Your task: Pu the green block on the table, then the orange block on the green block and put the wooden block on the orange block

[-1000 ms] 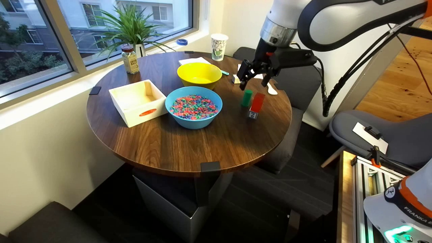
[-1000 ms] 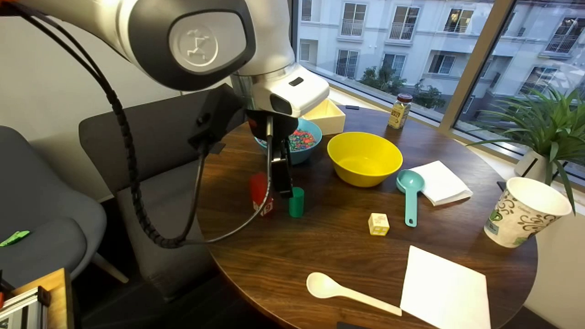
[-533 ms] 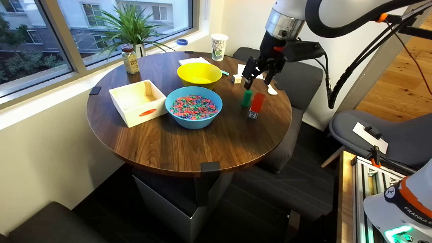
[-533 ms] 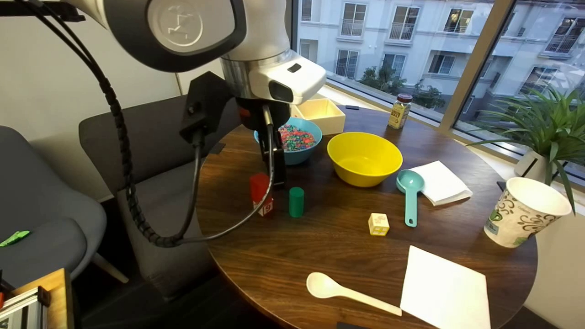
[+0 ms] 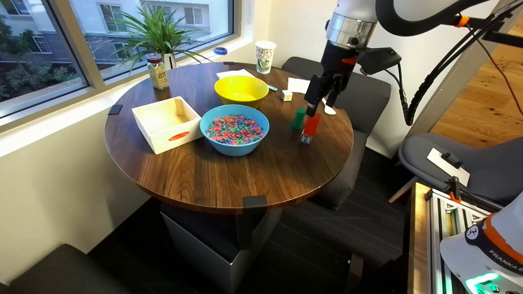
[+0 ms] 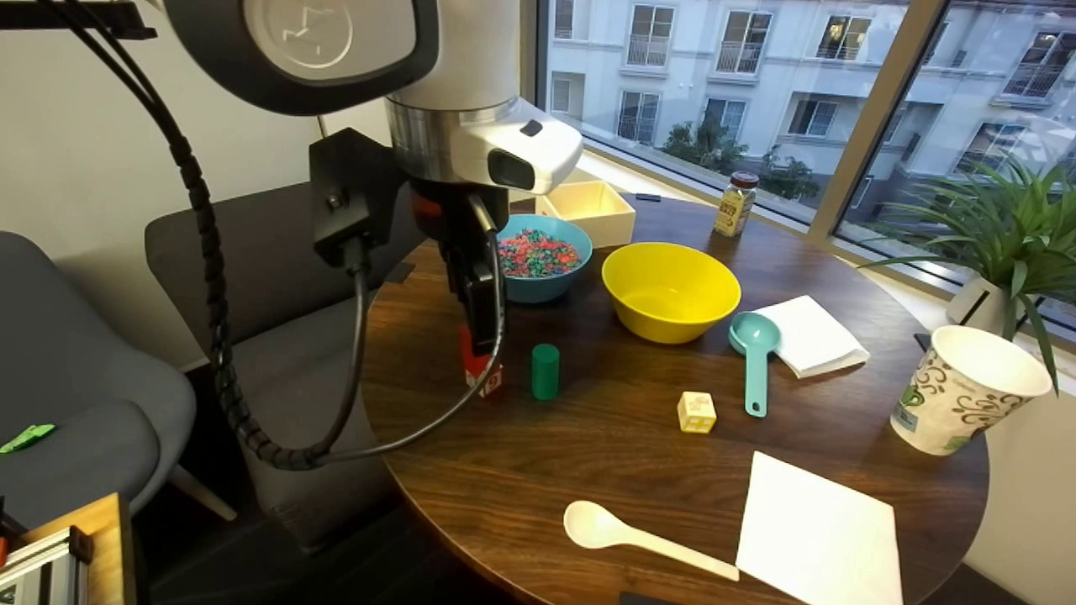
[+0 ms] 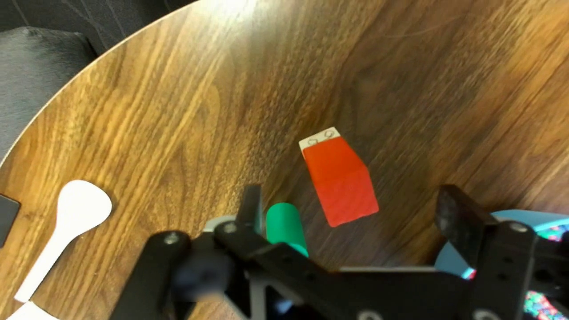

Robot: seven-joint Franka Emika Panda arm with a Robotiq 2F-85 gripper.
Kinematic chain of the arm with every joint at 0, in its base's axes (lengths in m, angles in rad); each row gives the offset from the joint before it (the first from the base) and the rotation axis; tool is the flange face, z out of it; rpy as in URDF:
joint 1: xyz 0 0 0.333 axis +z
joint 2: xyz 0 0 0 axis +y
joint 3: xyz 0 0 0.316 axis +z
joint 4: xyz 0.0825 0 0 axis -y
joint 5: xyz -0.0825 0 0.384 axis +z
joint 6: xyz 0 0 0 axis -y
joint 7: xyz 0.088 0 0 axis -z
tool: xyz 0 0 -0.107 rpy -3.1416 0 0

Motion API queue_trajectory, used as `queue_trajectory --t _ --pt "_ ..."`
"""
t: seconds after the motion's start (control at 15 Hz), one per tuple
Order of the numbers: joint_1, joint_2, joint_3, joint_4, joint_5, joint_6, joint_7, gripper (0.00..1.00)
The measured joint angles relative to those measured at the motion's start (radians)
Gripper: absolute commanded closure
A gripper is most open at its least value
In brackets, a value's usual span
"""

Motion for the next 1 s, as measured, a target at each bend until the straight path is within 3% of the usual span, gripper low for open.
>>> queue_trajectory --t 0.4,0.53,0.8,0.93,1.0 --pt "0.001 0.0 0.0 -0.024 -0.001 -0.003 -0.061 0.02" --pt "0.002 0.0 0.0 -0.028 -0.001 -0.002 -0.083 0.1" --pt "0.003 0.0 0.0 -0.041 -0.006 0.006 -0.121 0.36" --pt "0.003 0.0 0.0 -0.045 -0.009 0.01 -0.132 0.12" --pt "0.003 0.0 0.0 -0.046 -0.01 0.011 -0.136 0.08"
